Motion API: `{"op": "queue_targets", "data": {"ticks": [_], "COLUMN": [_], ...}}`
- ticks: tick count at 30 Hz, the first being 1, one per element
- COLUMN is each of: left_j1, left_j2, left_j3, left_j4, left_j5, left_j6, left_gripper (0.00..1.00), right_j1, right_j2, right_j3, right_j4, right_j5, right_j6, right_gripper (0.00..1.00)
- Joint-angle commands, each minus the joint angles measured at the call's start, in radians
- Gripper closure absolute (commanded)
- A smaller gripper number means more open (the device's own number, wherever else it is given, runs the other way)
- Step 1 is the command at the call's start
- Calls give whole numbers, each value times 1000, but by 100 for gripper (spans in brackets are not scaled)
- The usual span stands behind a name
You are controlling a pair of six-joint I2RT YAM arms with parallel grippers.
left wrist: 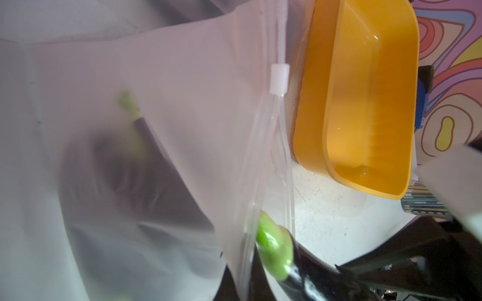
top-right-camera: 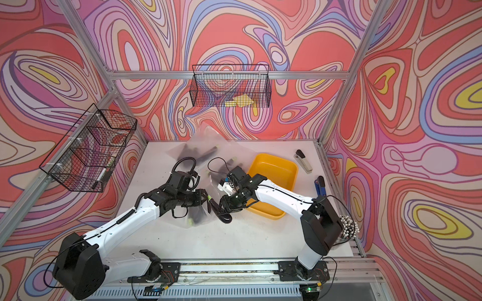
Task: Place the eggplant in a zip-top bag and seal the zipper
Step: Place the eggplant in the zipper food storage bag.
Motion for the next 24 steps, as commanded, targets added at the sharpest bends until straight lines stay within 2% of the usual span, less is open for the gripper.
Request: {"op": "queue_targets", "data": {"ticks": [1,8,11,16,18,22,24], "left_j1": [-12,-76,-77,-76,-58,25,48], "left_j2": [-33,-51,-83,-94,-95,-119,-122], "left_j3": [9,-17,-55,-90,-97,-134,-127], "left_j4": [-6,-30,18,70,88,218,219], "left_j5": [7,-9,33,56,59,146,155], "left_j6": [32,78,44,-41,-97,-237,-241], "left_gripper": [100,100,100,100,100,100,100], "right_j1": [1,-11,-12,-10,2,38,47], "right_j2": [56,181,238,250,247,233,204], "right_j3": [60,203,277,292,305,317,306], "right_j4": [-36,-86,-129,-42,-36,-35,-21], "right_j5": [-3,-33,-5,48,89,135,159], "right_j6": [31,125,157,295,311,320,326], "right_gripper": [56,55,55,55,52,44,35]}}
